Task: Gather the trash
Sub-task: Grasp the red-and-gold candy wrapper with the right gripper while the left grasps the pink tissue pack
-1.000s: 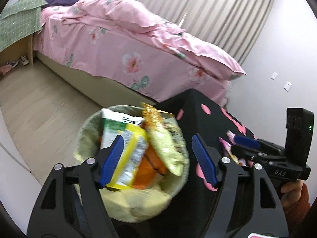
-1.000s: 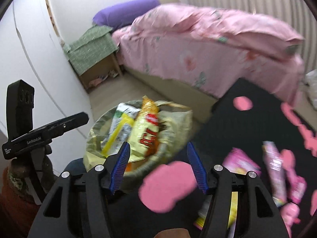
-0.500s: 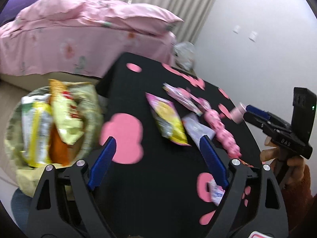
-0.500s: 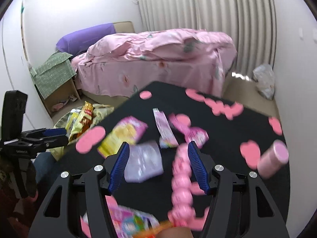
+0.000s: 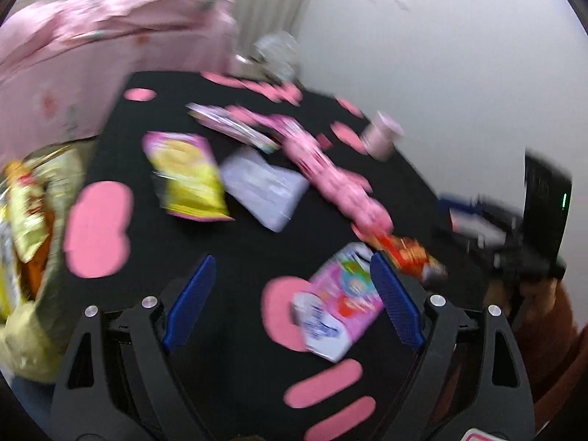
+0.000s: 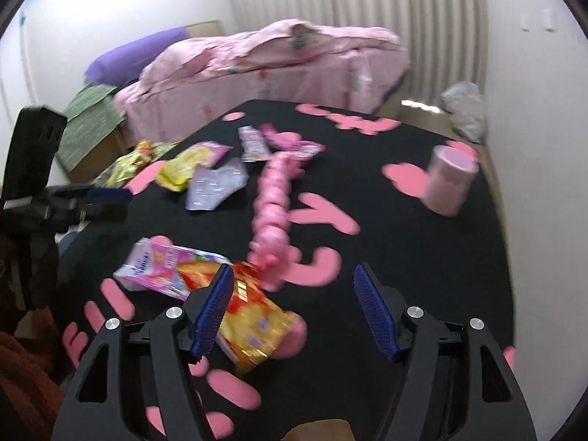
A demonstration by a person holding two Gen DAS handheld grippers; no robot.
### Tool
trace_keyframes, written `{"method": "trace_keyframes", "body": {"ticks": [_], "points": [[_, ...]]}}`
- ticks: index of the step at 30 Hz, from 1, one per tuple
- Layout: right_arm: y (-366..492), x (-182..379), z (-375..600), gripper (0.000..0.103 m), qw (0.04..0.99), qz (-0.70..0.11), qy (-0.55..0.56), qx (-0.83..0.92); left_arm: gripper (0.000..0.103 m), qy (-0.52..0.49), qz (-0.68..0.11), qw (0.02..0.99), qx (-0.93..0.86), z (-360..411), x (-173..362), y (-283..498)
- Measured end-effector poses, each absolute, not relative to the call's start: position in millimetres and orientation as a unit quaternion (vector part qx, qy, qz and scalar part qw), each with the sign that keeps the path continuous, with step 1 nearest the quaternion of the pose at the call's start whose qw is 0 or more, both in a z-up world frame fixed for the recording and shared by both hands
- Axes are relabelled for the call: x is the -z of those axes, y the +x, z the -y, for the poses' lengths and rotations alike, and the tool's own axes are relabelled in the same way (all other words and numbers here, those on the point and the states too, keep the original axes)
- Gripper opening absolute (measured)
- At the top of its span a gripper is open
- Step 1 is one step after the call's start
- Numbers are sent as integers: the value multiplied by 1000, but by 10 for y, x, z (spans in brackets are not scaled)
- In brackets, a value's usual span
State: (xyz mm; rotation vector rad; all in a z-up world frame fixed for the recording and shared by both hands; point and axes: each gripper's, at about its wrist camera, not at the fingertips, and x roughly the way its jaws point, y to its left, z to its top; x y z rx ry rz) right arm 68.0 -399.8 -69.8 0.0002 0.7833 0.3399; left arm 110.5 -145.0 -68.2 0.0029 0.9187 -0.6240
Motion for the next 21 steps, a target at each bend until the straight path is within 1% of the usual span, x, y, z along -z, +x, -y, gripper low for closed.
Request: {"method": "trace_keyframes", "body": {"ticks": [3,6,10,12,16,21], "points": [[578,747,4049,64,906,-389,10,-167,82,48,-452,836,307,1711,798,1003],[498,784,3992,64,899,-403,-7,-169,82,83,-461,831,300,1846,900,939],[487,821,3950,64,897,-411,-20,-162,74,125,-464,842,244,1816,994,922],[490,803,3921,64,899,-406,-17,-167,71,122,-464,850,218,1712,979,953],[515,694,3835,64,904,-387,-19,-182,70,81,-467,863,173,1352,920,1043],[649,779,3671,64,881,-408,-10,-241,69,10,-467,862,195,1076,824,1028]]}}
